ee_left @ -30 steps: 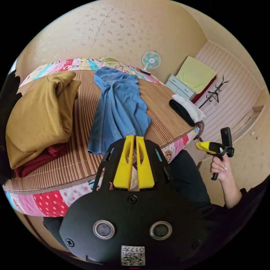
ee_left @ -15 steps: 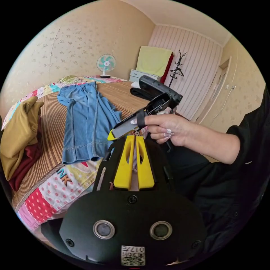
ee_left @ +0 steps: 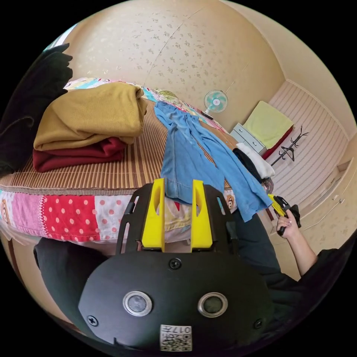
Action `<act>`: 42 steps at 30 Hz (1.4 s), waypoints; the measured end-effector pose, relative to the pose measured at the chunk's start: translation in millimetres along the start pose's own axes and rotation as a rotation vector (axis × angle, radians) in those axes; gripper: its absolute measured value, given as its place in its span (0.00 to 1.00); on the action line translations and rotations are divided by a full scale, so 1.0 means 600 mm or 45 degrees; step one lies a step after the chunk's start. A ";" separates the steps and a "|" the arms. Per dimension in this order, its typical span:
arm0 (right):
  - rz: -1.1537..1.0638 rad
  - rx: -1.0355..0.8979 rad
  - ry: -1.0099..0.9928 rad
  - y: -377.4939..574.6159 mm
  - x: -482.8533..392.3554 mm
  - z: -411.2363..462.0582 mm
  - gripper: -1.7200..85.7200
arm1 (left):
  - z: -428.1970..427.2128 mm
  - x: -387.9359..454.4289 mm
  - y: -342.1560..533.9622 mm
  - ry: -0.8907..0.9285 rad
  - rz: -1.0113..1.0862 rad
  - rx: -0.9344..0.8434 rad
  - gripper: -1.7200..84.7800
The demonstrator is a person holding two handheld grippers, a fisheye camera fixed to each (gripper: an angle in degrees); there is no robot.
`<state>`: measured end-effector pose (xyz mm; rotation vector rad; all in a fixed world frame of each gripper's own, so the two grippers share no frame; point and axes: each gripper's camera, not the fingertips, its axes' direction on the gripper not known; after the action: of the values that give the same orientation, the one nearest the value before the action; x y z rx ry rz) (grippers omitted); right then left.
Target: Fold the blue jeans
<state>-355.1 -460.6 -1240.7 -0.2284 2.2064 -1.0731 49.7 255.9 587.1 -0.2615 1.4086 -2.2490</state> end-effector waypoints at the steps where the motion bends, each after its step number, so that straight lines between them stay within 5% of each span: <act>1: 0.103 0.069 0.277 0.021 0.006 -0.023 0.04 | -0.002 -0.002 0.000 -0.013 -0.002 0.004 0.15; 3: 0.042 0.180 0.554 0.053 -0.026 -0.036 0.04 | -0.001 -0.005 -0.007 -0.057 0.008 0.006 0.14; 6: -0.356 -0.015 0.621 0.068 -0.110 0.036 0.04 | 0.020 -0.008 -0.045 -0.171 0.020 -0.079 0.13; 10: -0.455 -0.335 0.420 0.061 -0.161 0.160 0.04 | 0.087 -0.015 -0.072 -0.174 0.142 -0.339 0.08; 13: -0.403 -0.405 0.337 0.064 -0.175 0.210 0.04 | 0.065 -0.013 -0.061 -0.193 0.235 -0.294 0.06; 19: -0.382 -0.567 0.266 0.094 -0.174 0.260 0.06 | -0.066 -0.127 -0.046 0.618 0.096 0.014 0.05; 24: -0.336 -0.678 0.323 0.117 -0.150 0.274 0.08 | -0.077 -0.245 -0.043 0.138 -0.274 -0.124 0.08; 27: -0.332 -0.709 0.283 0.126 -0.148 0.279 0.10 | -0.087 -0.233 -0.045 0.002 -0.250 -0.061 0.11; 34: -0.462 -0.748 0.200 0.165 -0.166 0.320 0.12 | -0.036 -0.203 -0.064 0.017 -0.102 -0.189 0.11; 39: -0.495 -0.784 0.174 0.188 -0.176 0.347 0.06 | -0.022 -0.177 -0.066 -0.166 -0.047 -0.237 0.03; 41: -0.491 -0.811 0.166 0.186 -0.186 0.344 0.05 | -0.029 -0.169 -0.066 0.002 0.038 -0.206 0.02; 42: -0.506 -0.802 -0.034 0.178 -0.201 0.323 0.05 | -0.045 -0.168 -0.065 0.231 0.110 -0.127 0.01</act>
<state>-127.2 -463.9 -1347.8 -0.9797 2.4738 -0.5159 115.4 340.3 618.3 -0.0277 1.5959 -2.1806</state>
